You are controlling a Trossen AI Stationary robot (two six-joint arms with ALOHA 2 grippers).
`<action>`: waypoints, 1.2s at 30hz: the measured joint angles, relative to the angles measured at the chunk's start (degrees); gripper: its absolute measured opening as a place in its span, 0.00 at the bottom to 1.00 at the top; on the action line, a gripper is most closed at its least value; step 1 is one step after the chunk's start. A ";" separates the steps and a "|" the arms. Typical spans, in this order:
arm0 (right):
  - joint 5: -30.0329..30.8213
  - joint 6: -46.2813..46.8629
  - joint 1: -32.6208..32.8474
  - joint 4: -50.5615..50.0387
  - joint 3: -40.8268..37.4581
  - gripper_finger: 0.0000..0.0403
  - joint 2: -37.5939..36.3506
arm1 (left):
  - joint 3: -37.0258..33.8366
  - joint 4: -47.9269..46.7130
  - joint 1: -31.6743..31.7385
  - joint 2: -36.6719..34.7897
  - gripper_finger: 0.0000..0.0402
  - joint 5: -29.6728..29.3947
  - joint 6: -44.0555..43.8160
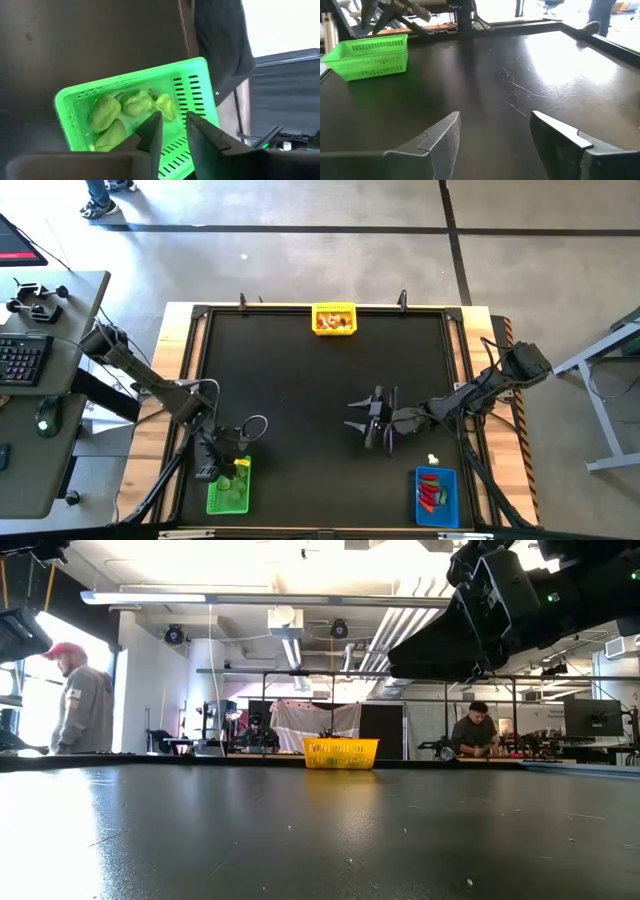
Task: Sort produce into baskets
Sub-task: Put the green mushroom into the yellow bin
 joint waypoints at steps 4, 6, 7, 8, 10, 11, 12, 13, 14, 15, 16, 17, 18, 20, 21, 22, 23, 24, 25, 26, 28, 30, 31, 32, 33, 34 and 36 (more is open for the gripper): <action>-0.53 -1.26 1.04 -0.88 -0.02 0.57 -1.00 | 0.06 4.44 -0.02 -1.08 0.20 5.32 1.67; 0.29 -1.45 1.72 -3.29 -0.02 0.57 -2.97 | 0.11 6.80 0.41 -2.60 0.17 5.93 5.51; 0.76 -1.45 2.09 -5.41 -0.02 0.57 -4.37 | 0.11 7.83 1.13 -3.52 0.15 5.12 7.84; 1.10 -1.15 2.41 -7.94 -0.02 0.57 -5.92 | 0.11 8.75 2.10 -4.36 0.12 3.85 10.40; 1.75 1.29 3.14 -14.37 -0.02 0.55 -9.67 | 0.13 10.01 4.68 -5.74 0.06 2.08 15.86; 1.84 3.12 3.53 -18.26 -0.02 0.53 -11.77 | 0.13 10.48 6.19 -6.19 0.03 1.90 18.30; 1.88 5.35 3.96 -22.27 -0.02 0.51 -13.95 | 0.13 10.84 7.82 -6.57 0.02 1.67 20.59; 1.86 7.82 4.38 -26.56 -0.02 0.48 -16.13 | 0.13 11.33 9.52 -6.70 0.01 1.42 22.57; 1.86 10.63 4.77 -31.17 -0.02 0.45 -18.26 | 0.13 12.00 11.35 -6.69 0.02 0.65 24.60; 1.83 13.23 5.17 -35.36 -0.02 0.41 -20.21 | 0.13 12.44 13.13 -6.65 0.02 -0.08 26.65; 1.76 16.20 5.55 -39.87 -0.02 0.37 -22.32 | 0.13 12.96 15.02 -6.47 0.02 -0.32 28.72; 1.22 19.39 5.80 -44.04 -0.02 0.33 -24.13 | 0.13 13.77 16.95 -6.12 0.02 -0.33 30.54; 0.06 22.52 5.97 -47.93 -0.02 0.29 -25.84 | 0.13 14.85 18.81 -5.68 0.02 -0.33 32.19; -4.24 29.65 6.00 -55.15 -0.02 0.22 -28.69 | 0.13 17.36 22.39 -4.76 0.01 -0.31 34.82; -7.03 33.53 5.90 -58.32 -0.02 0.19 -29.87 | 0.13 19.36 24.16 -4.11 0.01 -0.29 35.73; -10.06 37.29 5.84 -61.33 -0.01 0.17 -30.83 | 0.17 21.04 25.76 -3.49 0.00 -0.33 36.51; -13.11 40.45 5.84 -64.52 0.18 0.16 -31.52 | 0.15 22.42 27.33 -2.84 0.00 -0.35 37.29; -15.83 43.10 5.86 -68.18 0.85 0.15 -31.72 | 0.16 23.98 28.67 -2.14 0.00 -0.43 37.87; -18.23 45.02 5.86 -71.53 1.75 0.14 -31.76 | 0.15 25.66 30.00 -1.36 0.00 -0.44 38.70; -20.38 46.43 5.88 -75.07 2.75 0.14 -31.76 | 0.17 27.16 31.20 -0.59 0.00 -0.44 39.53; -24.20 47.56 5.88 -81.57 4.88 0.15 -31.38 | 0.17 29.51 33.39 1.12 0.00 -0.42 40.97; -28.65 47.67 5.89 -86.80 6.63 0.18 -30.86 | 0.17 30.61 35.24 2.92 0.00 -0.23 41.53; -31.49 48.06 5.88 -88.84 7.29 0.20 -30.65 | 0.17 31.10 36.04 3.79 0.00 -0.10 41.59; -34.10 48.61 5.88 -90.16 7.80 0.23 -30.44 | 0.17 31.19 36.80 4.59 0.00 -0.04 41.54; -36.68 49.28 5.90 -91.42 8.26 0.25 -30.26 | 0.17 31.08 37.36 5.46 0.00 -0.02 41.53; -38.55 50.36 5.90 -92.53 8.48 0.28 -30.18 | 0.17 31.18 37.76 6.24 0.00 0.00 41.51; -41.90 53.61 5.90 -95.26 8.59 0.34 -29.90 | 0.17 31.06 38.38 7.76 0.00 0.16 41.40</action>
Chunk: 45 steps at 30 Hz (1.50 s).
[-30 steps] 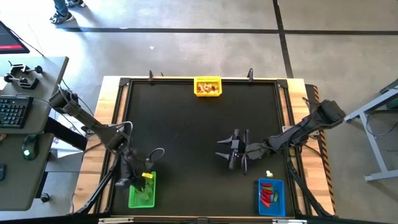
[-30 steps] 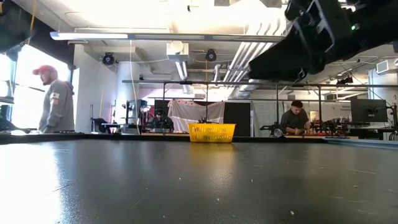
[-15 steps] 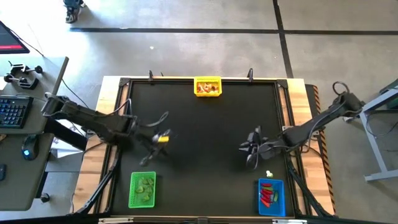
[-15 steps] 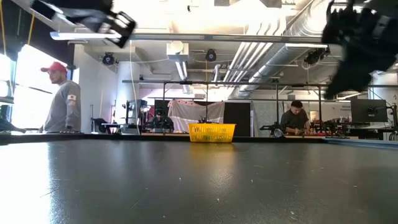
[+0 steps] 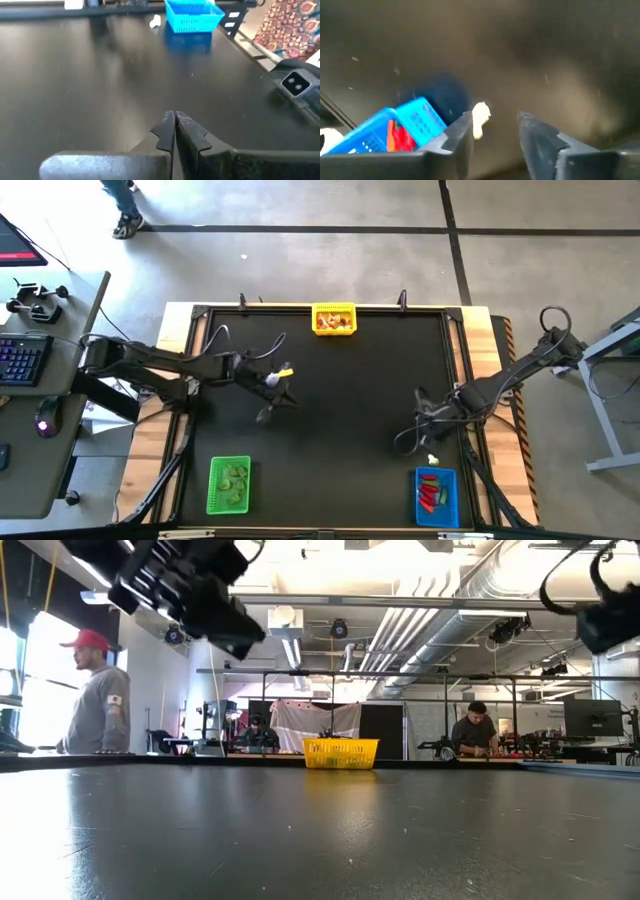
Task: Sort produce into baskets
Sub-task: Put the green mushroom into the yellow bin
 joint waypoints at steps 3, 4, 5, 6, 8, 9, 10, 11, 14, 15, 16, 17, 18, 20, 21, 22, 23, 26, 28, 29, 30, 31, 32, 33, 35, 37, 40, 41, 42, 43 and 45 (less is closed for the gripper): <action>-5.18 5.11 0.00 -1.53 -0.88 0.44 0.42 | 0.00 0.19 0.34 1.80 0.00 0.03 0.05; -6.63 6.52 0.00 -1.42 -1.45 0.46 0.58 | -0.01 0.17 0.36 2.28 0.00 0.02 0.08; -7.66 7.72 0.00 -0.97 -2.07 0.49 0.79 | -0.02 0.24 0.36 2.61 0.00 0.02 0.11; -8.41 8.78 0.00 -0.10 -2.77 0.51 0.94 | -0.02 0.30 0.34 2.86 0.00 0.02 0.15; -9.95 10.90 -0.02 2.20 -4.22 0.54 1.24 | -0.02 0.53 0.34 2.95 0.00 0.02 0.17; -10.62 11.54 -0.02 3.34 -4.97 0.55 1.46 | -0.02 0.55 0.34 2.95 0.00 0.03 0.17; -11.04 12.03 -0.02 4.66 -5.77 0.55 1.59 | -0.02 0.57 0.34 2.95 0.00 0.02 0.17; -11.35 12.63 -0.02 5.91 -6.57 0.56 1.79 | -0.02 0.55 0.34 2.84 0.00 0.02 0.21; -12.92 13.61 -0.02 9.10 -8.94 0.56 2.69 | -0.02 0.89 0.34 2.44 0.00 0.02 0.61; -13.26 13.75 -0.02 10.33 -9.57 0.55 3.00 | -0.02 1.01 0.34 2.45 0.00 0.02 0.61; -13.54 13.78 -0.02 11.79 -10.10 0.55 3.25 | -0.02 1.00 0.36 2.49 0.00 0.02 0.61; -13.80 13.80 -0.02 13.27 -10.64 0.55 3.53 | -0.02 1.15 0.38 2.51 0.00 0.02 0.61; -13.97 13.87 -0.02 14.37 -11.08 0.55 3.85 | -0.02 1.50 0.38 2.49 0.00 0.02 0.61; -14.36 14.01 -0.02 15.74 -11.64 0.55 4.53 | -0.02 1.54 0.42 2.47 0.00 0.02 0.60; -14.49 14.01 -0.02 15.83 -11.67 0.55 4.94 | -0.02 1.43 0.46 2.48 0.00 0.02 0.59; -14.65 13.99 -0.02 15.86 -11.67 0.55 5.29 | -0.02 1.42 0.49 2.49 0.00 0.02 0.59; -14.79 13.99 -0.02 15.91 -11.67 0.55 5.57 | -0.02 1.46 0.60 2.49 0.00 0.02 0.59; -14.98 13.55 -0.02 16.04 -11.67 0.55 6.30 | -0.02 1.39 1.01 2.49 0.00 -0.01 0.59; -15.51 13.48 -0.02 16.14 -11.67 0.54 6.73 | -0.02 1.37 1.40 2.49 0.00 0.01 0.52; -15.72 13.37 -0.02 16.21 -11.67 0.53 6.93 | -0.02 1.29 1.67 2.43 0.00 0.01 0.53; -15.88 13.21 -0.02 16.27 -11.67 0.52 7.15 | -0.02 0.66 2.11 2.10 0.00 -0.02 0.92; -16.14 12.97 -0.02 16.28 -11.67 0.50 7.37 | -0.03 -0.19 2.60 1.65 0.00 -0.01 1.81; -16.29 12.78 -0.02 16.27 -11.67 0.48 7.53 | -0.04 -0.57 3.19 1.24 0.00 -0.02 2.60; -16.23 12.01 -0.02 16.27 -11.67 0.46 7.61 | -0.04 -1.01 3.80 0.73 0.00 -0.02 2.97; -15.63 10.67 -0.02 16.35 -11.67 0.40 7.82 | -0.07 -2.48 5.12 -0.58 0.00 -0.03 2.99; -15.07 9.31 -0.02 16.36 -11.67 0.32 7.83 | -0.07 -3.40 6.18 -2.30 0.00 -0.05 3.03; -14.73 7.48 -0.02 16.52 -11.67 0.20 7.82 | -0.07 -6.59 7.36 -5.78 0.00 -0.07 3.94; -15.03 7.29 -0.14 16.54 -11.67 0.16 7.77 | -0.07 -8.08 7.54 -7.19 0.00 -0.13 4.60; -15.65 6.96 -0.33 16.60 -11.67 0.13 7.76 | -0.07 -10.06 7.88 -8.77 0.00 -0.15 5.37; -16.23 6.88 -0.45 16.72 -11.65 0.10 7.71 | -0.07 -11.87 8.27 -10.52 0.00 -0.10 5.95; -16.95 6.23 -0.61 16.14 -10.88 0.07 7.39 | -0.07 -14.60 9.03 -13.89 0.00 -0.01 6.44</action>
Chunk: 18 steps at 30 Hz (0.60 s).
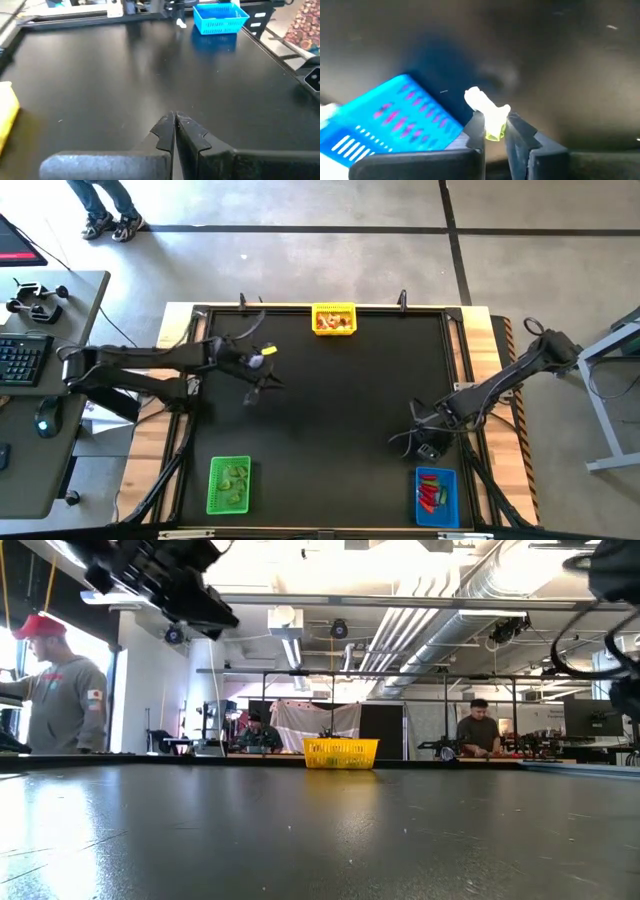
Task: Sort produce into baskets
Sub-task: Put the green mushroom into the yellow bin
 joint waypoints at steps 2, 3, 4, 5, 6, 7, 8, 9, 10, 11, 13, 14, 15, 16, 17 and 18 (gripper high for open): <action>-0.21 -2.10 -0.62 -0.63 1.84 0.07 -0.20 | 0.00 -2.45 0.73 -3.28 0.00 -0.04 -0.15; -0.19 -3.38 -1.14 -1.17 2.89 0.08 -0.32 | 0.00 -3.34 0.97 -4.72 0.00 -0.06 -0.37; 0.04 -5.27 -2.11 -2.02 4.00 0.08 -0.37 | 0.00 -4.01 1.09 -6.05 0.00 -0.03 -0.33; 0.86 -7.44 -3.35 -2.70 5.00 0.09 -0.37 | 0.00 -4.77 1.21 -7.43 0.00 -0.04 -0.07; 2.70 -9.76 -4.75 -3.14 5.88 0.09 -0.37 | 0.00 -5.71 1.47 -8.73 0.00 -0.02 0.04; 4.99 -11.90 -6.28 -3.17 6.61 0.09 -0.37 | 0.00 -6.25 1.73 -9.96 0.00 0.02 0.05; 7.22 -14.23 -7.94 -2.94 7.20 0.09 -0.37 | 0.00 -6.57 1.97 -11.14 0.00 -0.01 0.05; 9.33 -16.61 -9.53 -2.27 7.58 0.09 -0.37 | -0.09 -6.89 2.25 -12.28 0.00 0.00 0.03; 11.24 -19.19 -11.26 -1.44 7.78 0.08 -0.37 | -0.59 -6.60 2.55 -13.55 0.00 -0.02 0.00; 13.19 -21.83 -12.97 -0.53 7.85 0.08 -0.37 | -1.29 -6.42 2.80 -14.88 0.00 -0.04 0.00; 17.44 -27.08 -16.39 1.60 7.85 0.08 -0.36 | -2.91 -5.91 3.45 -17.26 0.00 -0.21 -0.75; 19.57 -29.63 -18.23 2.92 7.85 0.08 -0.27 | -4.08 -5.10 3.78 -18.34 0.00 -0.22 -1.52; 21.82 -32.27 -19.99 4.63 7.85 0.07 -0.07 | -5.40 -4.07 4.08 -19.40 0.00 -0.22 -2.45; 23.87 -35.14 -21.73 6.73 7.85 0.07 0.15 | -6.76 -3.13 4.35 -20.48 0.00 -0.29 -2.99; 25.77 -37.92 -23.48 9.24 7.85 0.07 0.54 | -8.17 -1.82 4.47 -21.39 0.00 -0.33 -3.69; 27.43 -40.92 -25.35 12.60 7.85 0.07 1.08 | -9.70 -0.05 4.61 -22.26 0.00 -0.32 -4.23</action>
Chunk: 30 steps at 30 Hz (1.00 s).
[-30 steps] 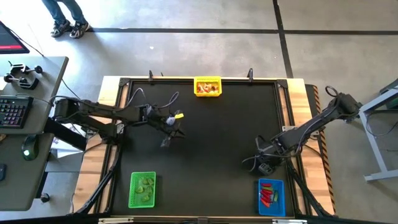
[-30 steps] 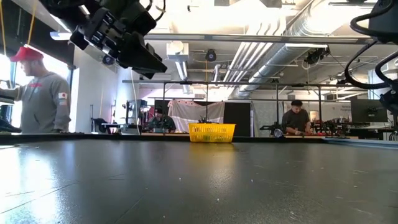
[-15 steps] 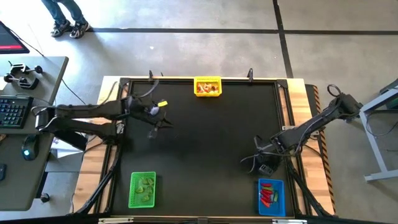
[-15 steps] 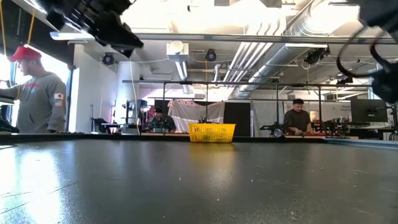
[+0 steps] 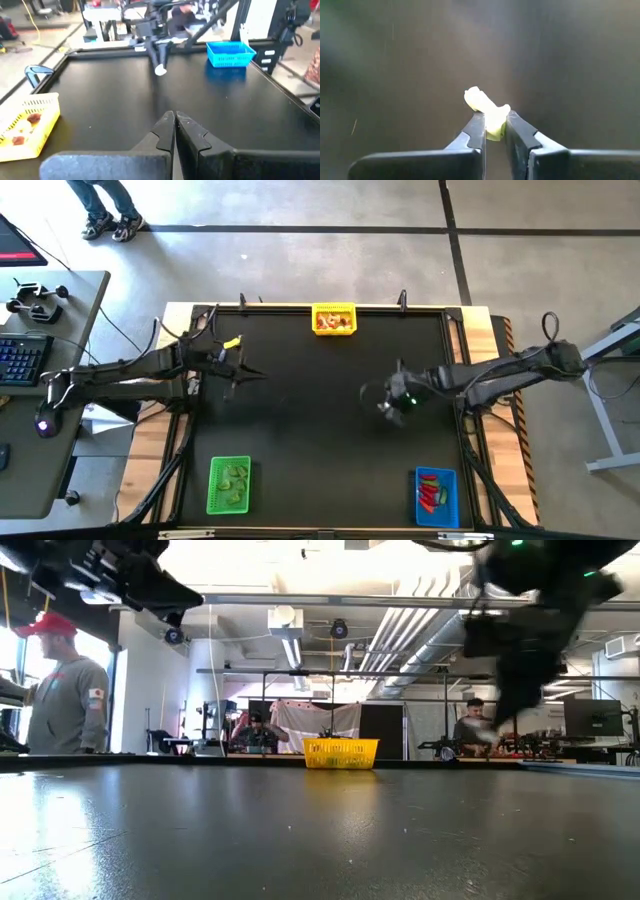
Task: Sort produce into baskets
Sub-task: Put the green mushroom into the yellow bin
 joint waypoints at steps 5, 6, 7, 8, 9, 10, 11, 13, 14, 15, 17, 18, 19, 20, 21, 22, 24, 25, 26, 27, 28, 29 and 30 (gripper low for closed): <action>2.13 -12.01 -9.66 18.64 0.04 0.07 5.19 | -6.58 10.33 0.13 -2.57 0.00 0.03 -3.18; 2.09 -13.57 -11.55 21.92 0.10 0.07 6.60 | -7.48 12.25 0.13 -2.75 0.00 0.05 -3.40; 2.08 -15.04 -13.48 24.34 0.55 0.07 8.10 | -8.23 13.90 0.13 -2.89 0.00 0.05 -3.75; 2.12 -16.53 -15.36 26.16 1.40 0.07 9.77 | -8.92 15.08 0.13 -2.99 0.00 0.05 -4.04; 2.26 -17.94 -17.03 27.66 2.61 0.07 11.57 | -9.32 15.92 0.13 -3.00 0.00 0.05 -4.21; 2.36 -19.40 -18.66 28.98 4.11 0.07 13.40 | -9.53 16.71 0.13 -2.98 0.00 0.05 -4.23; 2.37 -20.96 -20.12 30.25 5.83 0.07 15.26 | -9.76 17.41 0.13 -2.98 0.00 0.07 -4.25; 2.38 -24.08 -22.66 31.93 9.79 0.07 18.98 | -10.02 18.20 0.13 -3.00 0.00 0.07 -4.38; 2.38 -25.47 -23.71 32.10 11.77 0.07 20.80 | -10.02 18.18 0.13 -2.98 0.00 0.05 -4.42; 2.38 -26.97 -24.79 31.95 13.92 0.07 22.63 | -10.02 18.17 0.13 -2.98 0.00 0.07 -4.37; 2.34 -29.90 -26.96 31.19 17.94 0.07 26.25 | -10.02 18.18 0.13 -2.98 0.00 0.07 -3.54; 2.32 -30.68 -28.10 30.88 19.82 0.07 28.12 | -10.02 18.17 0.13 -2.96 0.00 0.06 -3.33; 2.33 -30.84 -29.30 30.57 21.61 0.07 30.02 | -10.02 18.17 0.13 -2.96 0.00 0.07 -3.30; 2.31 -30.87 -30.42 30.52 23.18 0.07 31.89 | -10.02 18.17 0.13 -2.96 0.00 0.07 -3.31; 2.25 -30.93 -31.50 30.39 24.76 0.07 33.67 | -10.02 18.20 0.13 -2.96 0.00 0.07 -3.33; 2.22 -30.93 -32.45 30.26 26.22 0.07 35.24 | -10.02 18.20 0.13 -2.96 0.00 0.07 -3.42; 2.16 -30.89 -34.01 30.30 29.01 0.07 37.87 | -10.02 18.31 0.13 -2.96 0.00 0.07 -4.25; 2.10 -30.88 -34.69 30.38 30.31 0.07 39.01 | -10.02 18.33 0.13 -2.96 0.00 0.06 -4.41; 2.09 -30.80 -35.30 30.40 31.46 0.07 40.03 | -10.02 18.33 0.13 -2.96 0.00 0.06 -4.64; 2.05 -30.74 -35.82 30.26 32.48 0.07 41.07 | -10.02 18.33 0.13 -2.96 0.00 0.07 -4.64; 1.95 -30.74 -36.25 30.00 33.46 0.07 42.04 | -10.02 18.33 0.13 -2.96 0.00 0.07 -4.66; 1.74 -30.74 -36.59 29.68 34.33 0.07 42.94 | -10.02 18.33 0.13 -2.96 0.00 0.04 -4.64; 1.25 -30.76 -36.88 29.36 35.04 0.07 43.79 | -10.02 18.29 0.13 -2.96 0.00 -0.07 -4.64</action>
